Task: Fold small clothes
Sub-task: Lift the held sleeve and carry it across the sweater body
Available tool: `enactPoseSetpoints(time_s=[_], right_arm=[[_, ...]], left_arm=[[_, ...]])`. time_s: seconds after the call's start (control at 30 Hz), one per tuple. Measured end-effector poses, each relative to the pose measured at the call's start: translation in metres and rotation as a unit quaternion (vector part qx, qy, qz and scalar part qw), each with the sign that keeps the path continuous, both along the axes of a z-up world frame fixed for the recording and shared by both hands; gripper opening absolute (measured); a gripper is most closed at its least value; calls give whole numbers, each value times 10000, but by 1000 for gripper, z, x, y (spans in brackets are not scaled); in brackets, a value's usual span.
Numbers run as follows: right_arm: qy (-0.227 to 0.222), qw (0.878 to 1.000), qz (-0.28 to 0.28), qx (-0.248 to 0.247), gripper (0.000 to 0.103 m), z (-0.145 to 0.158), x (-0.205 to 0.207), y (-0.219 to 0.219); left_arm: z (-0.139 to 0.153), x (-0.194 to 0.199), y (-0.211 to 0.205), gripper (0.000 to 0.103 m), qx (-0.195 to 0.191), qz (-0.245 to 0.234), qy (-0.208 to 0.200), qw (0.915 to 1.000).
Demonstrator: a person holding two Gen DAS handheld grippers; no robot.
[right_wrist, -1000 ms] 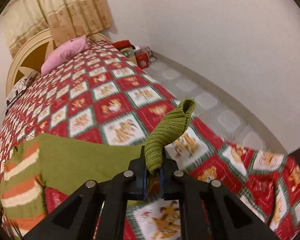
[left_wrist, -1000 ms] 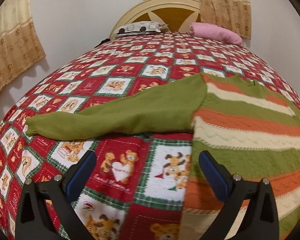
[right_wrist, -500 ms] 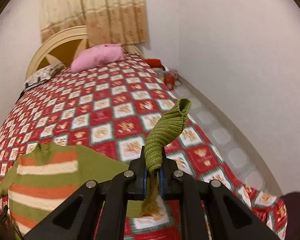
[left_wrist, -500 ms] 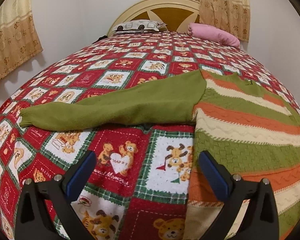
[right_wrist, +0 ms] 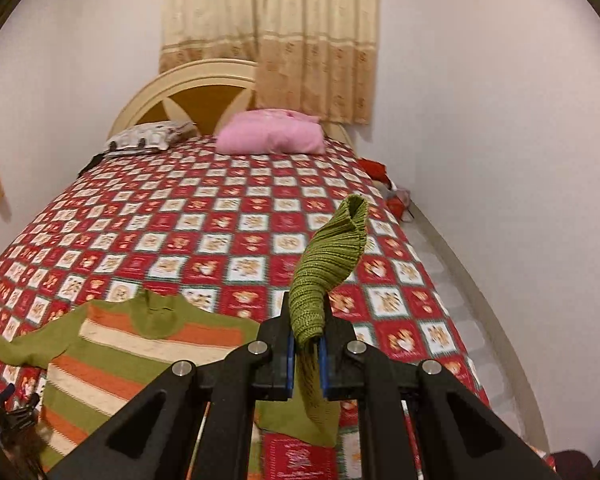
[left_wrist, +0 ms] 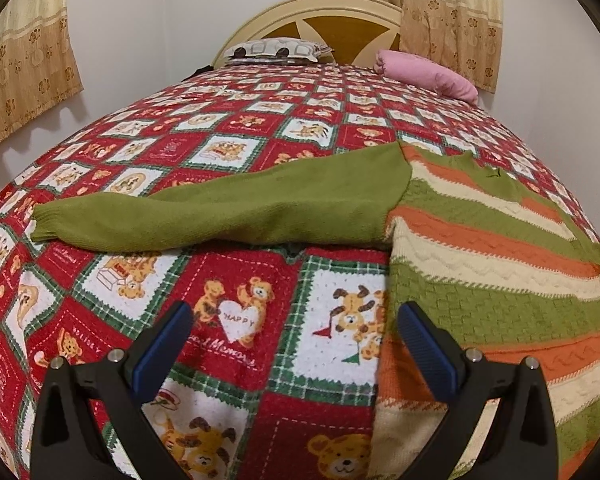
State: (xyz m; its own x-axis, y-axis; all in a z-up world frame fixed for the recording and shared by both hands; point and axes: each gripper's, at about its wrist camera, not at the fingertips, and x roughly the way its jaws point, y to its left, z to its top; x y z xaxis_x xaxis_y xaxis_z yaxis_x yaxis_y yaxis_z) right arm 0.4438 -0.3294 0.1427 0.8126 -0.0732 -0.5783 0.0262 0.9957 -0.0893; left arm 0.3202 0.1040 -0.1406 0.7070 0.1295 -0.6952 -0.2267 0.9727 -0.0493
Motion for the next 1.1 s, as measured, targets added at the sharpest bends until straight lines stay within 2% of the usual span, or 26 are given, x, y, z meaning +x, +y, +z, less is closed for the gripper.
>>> enactPoseSetpoints(time_s=[0.33,0.63,0.73,0.93,1.1], right_arm=[[-243,9966,720,-324,8,23,3,81],[-293,9895,1351,-414,8,15,6,150],[-243,9860,1598,-420,8,0,7,179],[47,9765,2102,-477,8,-62,10,248],[345,9653,2456,-811,8,-141,10,303]], left_arm=[[-3,0,6,103,-167,75,49,9998],[-4,-1,8,103,-277,68,23,9996],[-5,-1,10,103,-337,98,23,9994],[-5,-3,9,103,-281,143,-19,9995],[-5,-3,9,103,-224,159,-9,9996]])
